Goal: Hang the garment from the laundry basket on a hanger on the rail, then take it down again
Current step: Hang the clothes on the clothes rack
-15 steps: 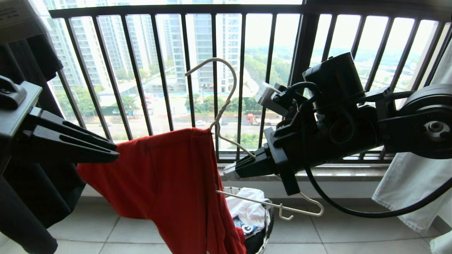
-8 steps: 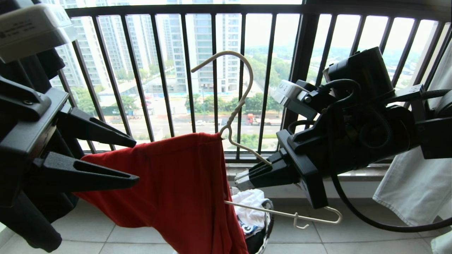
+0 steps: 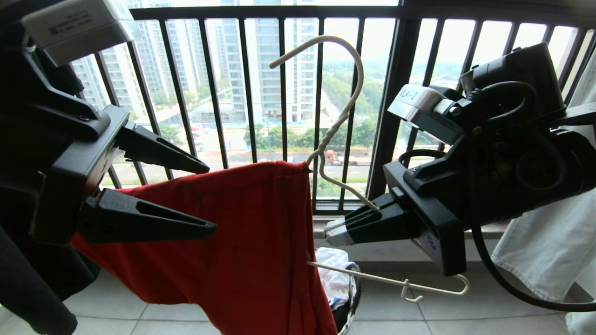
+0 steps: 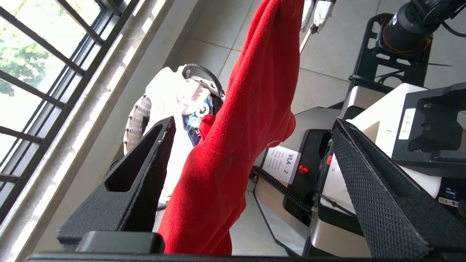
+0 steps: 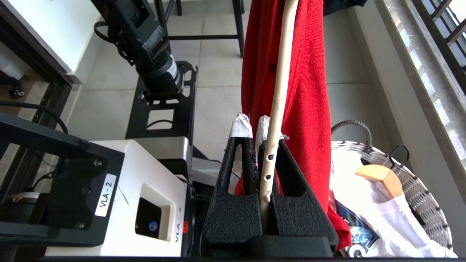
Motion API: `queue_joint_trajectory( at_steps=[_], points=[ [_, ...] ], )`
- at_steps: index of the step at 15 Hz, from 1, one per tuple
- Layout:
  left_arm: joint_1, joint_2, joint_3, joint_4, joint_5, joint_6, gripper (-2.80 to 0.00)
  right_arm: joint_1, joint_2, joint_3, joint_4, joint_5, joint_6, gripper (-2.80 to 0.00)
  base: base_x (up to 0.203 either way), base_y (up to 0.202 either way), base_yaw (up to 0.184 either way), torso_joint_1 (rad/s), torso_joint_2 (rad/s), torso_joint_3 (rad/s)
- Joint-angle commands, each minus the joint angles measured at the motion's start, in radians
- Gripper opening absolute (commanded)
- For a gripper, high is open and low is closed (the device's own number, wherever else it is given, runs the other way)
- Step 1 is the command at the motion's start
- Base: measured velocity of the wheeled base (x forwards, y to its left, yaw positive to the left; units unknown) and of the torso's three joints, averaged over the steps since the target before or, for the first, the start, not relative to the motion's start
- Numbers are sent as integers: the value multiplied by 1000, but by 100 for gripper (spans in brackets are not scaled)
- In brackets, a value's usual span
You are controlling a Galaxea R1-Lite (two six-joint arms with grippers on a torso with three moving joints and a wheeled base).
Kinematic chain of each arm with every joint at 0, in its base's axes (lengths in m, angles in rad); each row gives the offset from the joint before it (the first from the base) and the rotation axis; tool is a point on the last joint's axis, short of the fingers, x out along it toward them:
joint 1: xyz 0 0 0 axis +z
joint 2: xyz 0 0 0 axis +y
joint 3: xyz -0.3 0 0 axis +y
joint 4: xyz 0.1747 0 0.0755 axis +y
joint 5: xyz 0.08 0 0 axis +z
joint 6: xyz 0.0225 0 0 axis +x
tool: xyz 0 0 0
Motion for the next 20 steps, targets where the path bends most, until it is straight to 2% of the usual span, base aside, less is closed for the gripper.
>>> queue_joint_trajectory(
  at_steps=[1, 5, 9, 12, 13, 19, 20],
  points=[
    [-3, 50, -2, -14, -57, -3, 0, -2, -9, -1, 1, 10, 1, -280, 0, 0, 0, 0, 0, 0],
    [0, 100, -19, -28, -139, -9, 0, -10, -9, -4, -2, 11, 4, -280, 0, 0, 0, 0, 0, 0],
    [2, 143, -41, -28, -139, -23, 0, -14, -19, -4, -2, 11, 3, -280, 0, 0, 0, 0, 0, 0],
    [-1, 153, -76, -26, -104, -85, 0, -16, -18, -4, -2, 11, 4, -280, 0, 0, 0, 0, 0, 0],
    [-1, 150, -76, -25, -87, -86, 0, -16, -15, -6, -4, 11, 4, -280, 0, 0, 0, 0, 0, 0],
    [-5, 148, -68, -22, -88, -103, 0, -16, -9, -9, -8, 10, 7, -280, 0, 0, 0, 0, 0, 0],
    [-5, 148, -68, -22, -88, -103, -280, -16, -9, -9, -9, 10, 7, -280, 0, 0, 0, 0, 0, 0]
  ],
)
